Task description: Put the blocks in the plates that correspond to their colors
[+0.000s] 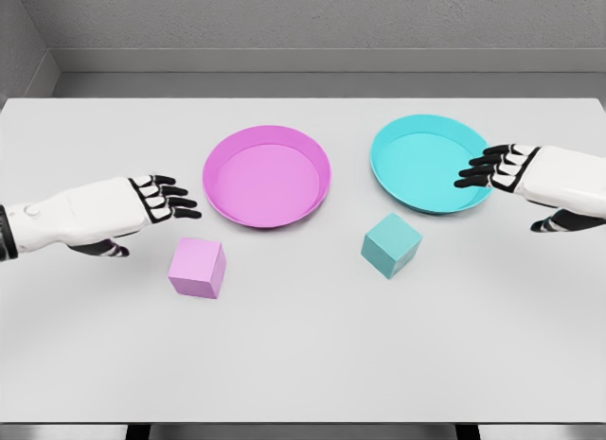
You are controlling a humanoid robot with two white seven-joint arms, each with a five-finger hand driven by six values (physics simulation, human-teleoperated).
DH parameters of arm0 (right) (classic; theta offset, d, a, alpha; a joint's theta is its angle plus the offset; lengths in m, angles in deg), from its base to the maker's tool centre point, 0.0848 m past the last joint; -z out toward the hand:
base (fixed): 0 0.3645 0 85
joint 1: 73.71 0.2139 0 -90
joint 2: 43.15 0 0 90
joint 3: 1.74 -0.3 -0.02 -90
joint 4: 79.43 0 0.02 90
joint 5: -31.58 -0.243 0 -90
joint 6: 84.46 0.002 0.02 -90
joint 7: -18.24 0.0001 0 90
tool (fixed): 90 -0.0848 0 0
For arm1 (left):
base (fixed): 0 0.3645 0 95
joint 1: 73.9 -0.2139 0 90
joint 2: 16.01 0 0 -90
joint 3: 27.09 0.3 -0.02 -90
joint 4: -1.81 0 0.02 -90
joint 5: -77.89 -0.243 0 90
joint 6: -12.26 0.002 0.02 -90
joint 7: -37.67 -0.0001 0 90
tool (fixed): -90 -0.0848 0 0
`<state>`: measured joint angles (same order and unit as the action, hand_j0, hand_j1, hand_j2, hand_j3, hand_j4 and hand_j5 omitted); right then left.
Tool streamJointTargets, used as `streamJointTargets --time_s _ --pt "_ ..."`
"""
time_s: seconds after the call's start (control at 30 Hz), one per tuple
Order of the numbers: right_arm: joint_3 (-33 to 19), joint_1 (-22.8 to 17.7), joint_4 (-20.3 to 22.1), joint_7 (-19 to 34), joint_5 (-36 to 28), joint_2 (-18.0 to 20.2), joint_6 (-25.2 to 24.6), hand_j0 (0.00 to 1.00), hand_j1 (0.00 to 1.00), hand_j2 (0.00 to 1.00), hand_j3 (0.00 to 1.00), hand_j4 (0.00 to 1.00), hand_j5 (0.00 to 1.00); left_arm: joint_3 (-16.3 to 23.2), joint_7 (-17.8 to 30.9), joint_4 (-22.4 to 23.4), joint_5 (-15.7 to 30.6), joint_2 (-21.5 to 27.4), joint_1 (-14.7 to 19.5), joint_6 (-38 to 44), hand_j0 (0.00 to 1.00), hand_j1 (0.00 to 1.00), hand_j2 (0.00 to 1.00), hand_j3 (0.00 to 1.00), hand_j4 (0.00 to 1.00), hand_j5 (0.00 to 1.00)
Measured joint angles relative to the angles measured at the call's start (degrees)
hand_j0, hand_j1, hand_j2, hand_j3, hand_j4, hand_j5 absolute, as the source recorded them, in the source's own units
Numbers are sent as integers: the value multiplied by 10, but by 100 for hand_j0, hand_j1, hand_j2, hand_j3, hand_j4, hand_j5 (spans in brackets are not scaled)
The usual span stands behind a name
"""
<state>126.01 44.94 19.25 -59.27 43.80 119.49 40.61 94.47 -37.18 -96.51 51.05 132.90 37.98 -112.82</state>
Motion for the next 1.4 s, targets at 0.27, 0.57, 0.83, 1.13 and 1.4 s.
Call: streamJointTargets --time_s 0.27,0.57,0.83,1.13,1.4 --pt "6 1 1 -1 9 -28 0 100 100 100 100 100 100 1 0 -9 0 0 -13 0 100 100 100 100 100 100" --pt "10 19 12 0 44 -85 0 100 100 100 100 100 100 13 1 -8 -5 2 -11 0 100 100 100 100 100 100" --pt "18 19 14 26 62 -120 0 100 100 100 100 100 100 47 0 -8 0 28 -2 0 100 100 100 100 100 100" --pt "26 24 22 32 63 -129 0 100 100 100 100 100 100 53 -1 -6 3 39 16 0 100 100 100 100 100 100" --pt "29 25 24 32 63 -142 0 100 100 100 100 100 100 59 -1 -3 1 31 45 0 100 100 100 100 100 100"
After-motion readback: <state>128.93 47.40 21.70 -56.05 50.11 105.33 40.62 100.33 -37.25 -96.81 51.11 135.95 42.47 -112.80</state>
